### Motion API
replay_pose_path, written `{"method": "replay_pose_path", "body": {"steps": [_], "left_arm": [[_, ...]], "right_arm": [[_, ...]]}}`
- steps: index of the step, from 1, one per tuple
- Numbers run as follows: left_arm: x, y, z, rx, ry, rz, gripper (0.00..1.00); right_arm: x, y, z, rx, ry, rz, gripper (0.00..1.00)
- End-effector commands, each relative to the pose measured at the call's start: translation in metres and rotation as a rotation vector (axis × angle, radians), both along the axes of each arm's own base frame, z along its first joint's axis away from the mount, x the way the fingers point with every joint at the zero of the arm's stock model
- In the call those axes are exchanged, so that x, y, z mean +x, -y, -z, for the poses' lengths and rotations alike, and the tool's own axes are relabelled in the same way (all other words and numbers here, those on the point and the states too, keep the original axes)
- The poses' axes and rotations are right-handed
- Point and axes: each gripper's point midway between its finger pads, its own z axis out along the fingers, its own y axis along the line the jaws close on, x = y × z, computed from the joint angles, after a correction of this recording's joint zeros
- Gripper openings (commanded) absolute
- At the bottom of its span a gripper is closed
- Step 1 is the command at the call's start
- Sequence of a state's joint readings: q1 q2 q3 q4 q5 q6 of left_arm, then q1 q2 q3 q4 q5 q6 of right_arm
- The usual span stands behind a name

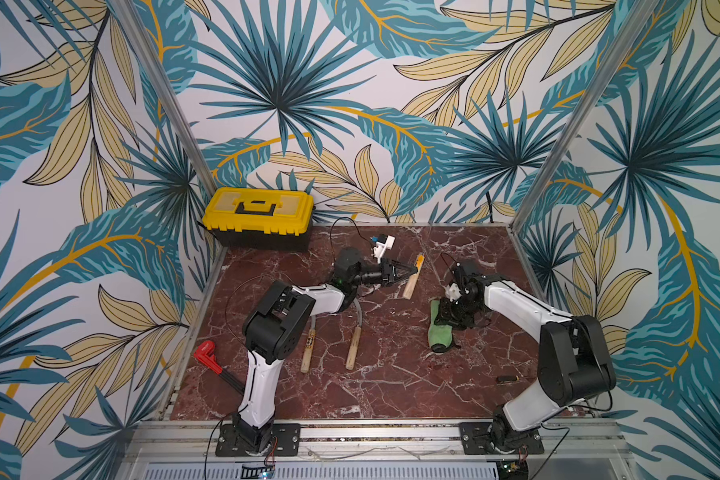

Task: Wipe small sickles with rags
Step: Place the rag at the center of the board, then adjust the small sickle.

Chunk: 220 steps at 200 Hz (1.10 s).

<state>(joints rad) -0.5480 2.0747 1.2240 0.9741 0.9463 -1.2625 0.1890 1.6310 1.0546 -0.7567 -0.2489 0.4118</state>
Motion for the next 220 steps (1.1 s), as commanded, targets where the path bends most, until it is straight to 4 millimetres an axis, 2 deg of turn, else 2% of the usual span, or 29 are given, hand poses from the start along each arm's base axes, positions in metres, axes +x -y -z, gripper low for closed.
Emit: {"method": "replay_pose_path", "body": {"steps": [1,36,64,120,149,179,220], "left_arm": [[-0.006,-0.007,-0.024,-0.031,0.086,-0.008,0.00],[-0.008,-0.008,-0.017,-0.021,0.079,-0.011,0.00],[-0.009,-0.009,-0.010,-0.011,0.071,-0.016,0.00],[-0.007,-0.009,-0.004,-0.004,0.066,-0.020,0.00],[-0.008,-0.008,-0.002,-0.002,0.064,-0.015,0.00],[-0.010,-0.007,-0.002,-0.001,0.063,-0.007,0.00],[-0.014,-0.004,-0.002,0.000,0.064,0.004,0.00]], "right_arm": [[-0.002,0.006,0.009,-0.031,-0.024,0.015,0.42],[-0.005,0.010,0.006,-0.050,-0.024,0.016,0.55],[-0.007,0.015,-0.004,-0.076,-0.012,0.019,0.64],[-0.022,0.034,-0.045,-0.165,0.029,0.030,0.72],[-0.025,0.031,-0.073,-0.127,0.100,0.040,0.73],[-0.013,0.014,-0.102,-0.017,0.199,0.040,0.73],[0.029,-0.016,-0.144,0.168,0.373,0.097,0.72]]}}
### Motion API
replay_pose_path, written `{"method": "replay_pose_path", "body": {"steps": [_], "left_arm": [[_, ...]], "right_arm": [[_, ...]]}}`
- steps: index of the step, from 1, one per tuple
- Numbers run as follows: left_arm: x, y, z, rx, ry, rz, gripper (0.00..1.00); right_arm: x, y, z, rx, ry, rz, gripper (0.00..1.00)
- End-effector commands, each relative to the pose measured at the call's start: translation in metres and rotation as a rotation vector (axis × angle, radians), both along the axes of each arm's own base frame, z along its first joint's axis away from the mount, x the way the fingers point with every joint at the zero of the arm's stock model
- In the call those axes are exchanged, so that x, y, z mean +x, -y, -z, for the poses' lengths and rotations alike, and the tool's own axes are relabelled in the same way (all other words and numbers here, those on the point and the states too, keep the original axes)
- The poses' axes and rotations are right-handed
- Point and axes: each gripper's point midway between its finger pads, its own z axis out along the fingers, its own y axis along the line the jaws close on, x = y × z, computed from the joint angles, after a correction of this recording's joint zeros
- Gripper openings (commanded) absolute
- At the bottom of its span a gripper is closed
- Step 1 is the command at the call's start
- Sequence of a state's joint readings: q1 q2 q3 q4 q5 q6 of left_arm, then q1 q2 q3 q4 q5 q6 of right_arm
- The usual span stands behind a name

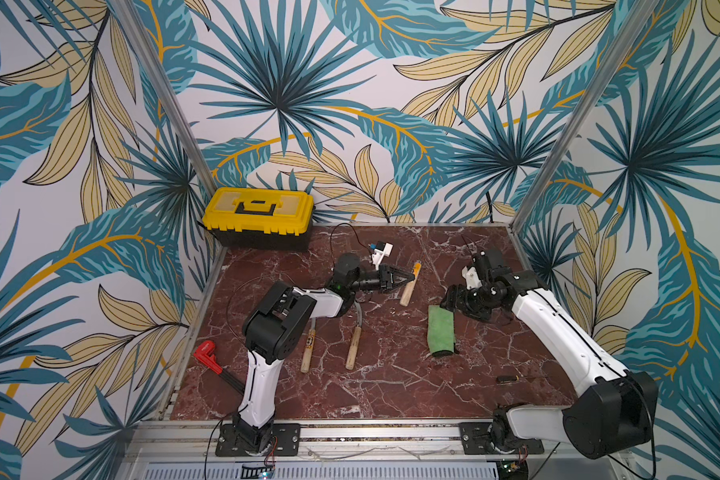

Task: Wipe small sickles with rags
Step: Adjust the small sickle.

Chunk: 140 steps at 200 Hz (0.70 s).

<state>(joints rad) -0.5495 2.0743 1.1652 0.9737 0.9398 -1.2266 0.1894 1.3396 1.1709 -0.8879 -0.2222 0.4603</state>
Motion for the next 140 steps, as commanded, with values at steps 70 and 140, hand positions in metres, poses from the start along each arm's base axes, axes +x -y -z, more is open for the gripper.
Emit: {"method": "replay_pose_path", "body": {"steps": [70,140], "left_arm": [[-0.011,0.004,-0.023,-0.033,0.074,0.024,0.00],[-0.013,0.006,-0.025,-0.035,0.076,0.024,0.00]], "right_arm": [[0.080,-0.051,-0.059,0.256,0.236,0.072,0.70],[0.115,-0.080,-0.039,0.273,0.191,0.047,0.55]]}}
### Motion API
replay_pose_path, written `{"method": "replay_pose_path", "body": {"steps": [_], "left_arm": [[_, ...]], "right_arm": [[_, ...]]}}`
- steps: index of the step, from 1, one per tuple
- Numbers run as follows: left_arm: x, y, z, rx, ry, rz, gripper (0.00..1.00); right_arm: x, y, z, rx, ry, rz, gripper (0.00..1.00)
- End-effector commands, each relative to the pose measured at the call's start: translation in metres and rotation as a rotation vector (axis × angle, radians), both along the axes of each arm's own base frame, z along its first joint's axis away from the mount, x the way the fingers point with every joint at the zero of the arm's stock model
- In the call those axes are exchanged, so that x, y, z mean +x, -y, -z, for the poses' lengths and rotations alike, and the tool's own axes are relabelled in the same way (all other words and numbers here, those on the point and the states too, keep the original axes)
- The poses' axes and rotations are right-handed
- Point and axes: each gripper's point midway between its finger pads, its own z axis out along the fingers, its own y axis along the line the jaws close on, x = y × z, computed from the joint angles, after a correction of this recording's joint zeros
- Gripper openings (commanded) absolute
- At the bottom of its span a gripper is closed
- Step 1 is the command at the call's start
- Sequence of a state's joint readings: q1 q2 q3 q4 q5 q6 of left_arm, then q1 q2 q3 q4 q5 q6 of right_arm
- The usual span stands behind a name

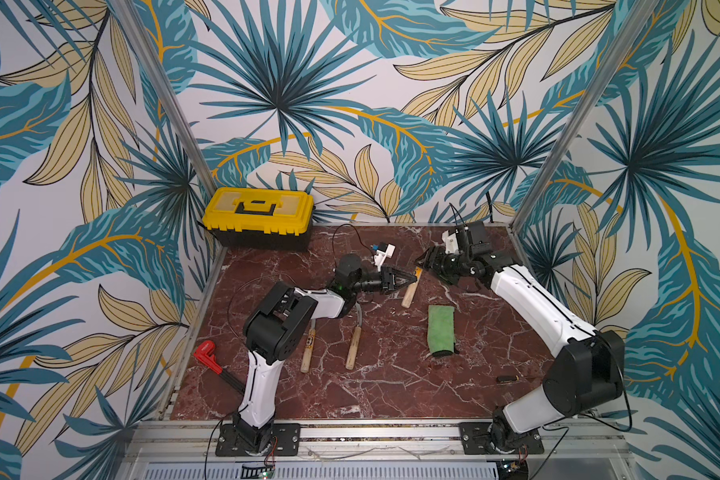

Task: Wipe small sickles with rags
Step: Adjust the small sickle.

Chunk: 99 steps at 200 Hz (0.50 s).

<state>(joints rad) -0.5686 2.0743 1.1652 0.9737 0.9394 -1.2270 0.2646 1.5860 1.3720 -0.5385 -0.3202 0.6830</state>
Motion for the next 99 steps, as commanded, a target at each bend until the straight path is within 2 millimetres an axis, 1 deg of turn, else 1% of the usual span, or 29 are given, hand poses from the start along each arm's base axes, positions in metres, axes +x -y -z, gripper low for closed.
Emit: {"method": "replay_pose_path", "body": {"steps": [1,14,43,62,80,99], "left_arm": [[-0.005,-0.001,-0.025,-0.036,0.076,0.005,0.00],[-0.005,-0.001,-0.026,-0.037,0.078,0.001,0.00],[-0.002,0.000,-0.026,-0.039,0.076,-0.011,0.00],[0.001,0.000,-0.024,-0.038,0.068,-0.021,0.00],[0.003,-0.001,-0.024,-0.039,0.063,-0.034,0.10],[0.004,-0.001,-0.027,-0.042,0.064,-0.045,0.17]], "right_arm": [[0.009,-0.010,0.000,0.022,0.001,-0.004,0.55],[0.011,-0.014,0.004,0.028,-0.006,-0.010,0.48],[0.012,-0.021,0.008,0.036,-0.009,-0.020,0.29],[0.013,-0.022,0.008,0.041,-0.005,-0.005,0.23],[0.017,-0.019,0.006,0.050,0.010,0.042,0.20],[0.022,-0.015,0.003,0.078,0.031,0.101,0.17]]}}
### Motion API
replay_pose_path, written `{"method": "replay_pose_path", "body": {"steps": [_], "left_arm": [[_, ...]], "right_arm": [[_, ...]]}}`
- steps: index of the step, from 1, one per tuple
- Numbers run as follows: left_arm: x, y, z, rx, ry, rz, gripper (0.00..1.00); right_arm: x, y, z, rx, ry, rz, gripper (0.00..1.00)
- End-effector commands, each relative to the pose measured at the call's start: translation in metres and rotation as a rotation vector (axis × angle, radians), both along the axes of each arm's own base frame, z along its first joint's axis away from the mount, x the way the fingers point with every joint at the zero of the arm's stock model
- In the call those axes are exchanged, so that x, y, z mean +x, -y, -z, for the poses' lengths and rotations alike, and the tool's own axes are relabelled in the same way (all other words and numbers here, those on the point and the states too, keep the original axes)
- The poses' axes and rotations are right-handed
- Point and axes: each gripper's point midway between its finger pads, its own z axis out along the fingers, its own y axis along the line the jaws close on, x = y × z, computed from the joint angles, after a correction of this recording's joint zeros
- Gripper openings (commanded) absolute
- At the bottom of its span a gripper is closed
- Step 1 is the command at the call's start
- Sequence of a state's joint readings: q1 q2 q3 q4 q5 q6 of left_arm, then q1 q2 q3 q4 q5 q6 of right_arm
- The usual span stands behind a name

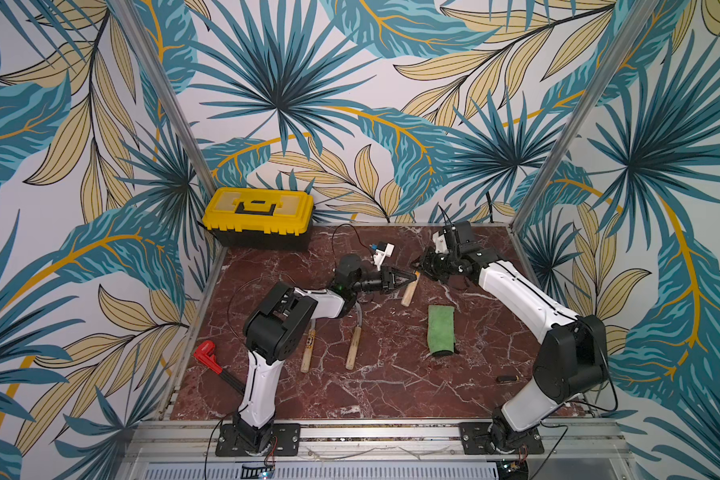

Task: Wipe small sickles with rags
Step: Adjust the small sickle.

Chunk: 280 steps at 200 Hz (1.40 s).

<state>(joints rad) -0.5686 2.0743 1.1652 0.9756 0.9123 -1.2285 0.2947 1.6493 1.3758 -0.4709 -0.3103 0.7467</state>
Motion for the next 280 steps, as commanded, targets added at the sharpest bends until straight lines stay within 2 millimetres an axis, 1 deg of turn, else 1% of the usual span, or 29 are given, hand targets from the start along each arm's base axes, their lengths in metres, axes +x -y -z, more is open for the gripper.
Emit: {"method": "replay_pose_path", "body": {"steps": [1,13,29,78,129,160,202,251,280], "left_arm": [[-0.001,-0.001,-0.025,-0.037,0.064,-0.018,0.18],[-0.001,-0.001,-0.027,-0.039,0.066,-0.022,0.21],[-0.001,-0.002,-0.026,-0.038,0.063,-0.024,0.24],[-0.004,-0.002,-0.025,-0.035,0.056,-0.020,0.31],[-0.005,0.000,-0.024,-0.035,0.050,-0.019,0.33],[-0.005,0.003,-0.024,-0.037,0.047,-0.017,0.33],[-0.003,0.003,-0.026,-0.041,0.051,-0.021,0.33],[-0.001,0.002,-0.029,-0.045,0.054,-0.020,0.33],[0.001,0.000,-0.030,-0.046,0.056,-0.029,0.33]], "right_arm": [[0.009,0.001,-0.012,0.049,0.051,0.085,0.17],[0.012,0.004,-0.013,0.053,0.057,0.117,0.16],[0.017,0.006,-0.018,0.059,0.071,0.146,0.16],[0.030,0.002,-0.031,0.071,0.087,0.151,0.15],[0.036,-0.005,-0.036,0.074,0.093,0.140,0.15],[0.038,-0.009,-0.035,0.083,0.089,0.139,0.15],[0.034,-0.019,-0.030,0.056,0.074,0.103,0.15],[0.027,-0.016,-0.025,0.017,0.057,0.088,0.14],[0.022,-0.012,-0.025,-0.001,0.055,0.088,0.14]]}}
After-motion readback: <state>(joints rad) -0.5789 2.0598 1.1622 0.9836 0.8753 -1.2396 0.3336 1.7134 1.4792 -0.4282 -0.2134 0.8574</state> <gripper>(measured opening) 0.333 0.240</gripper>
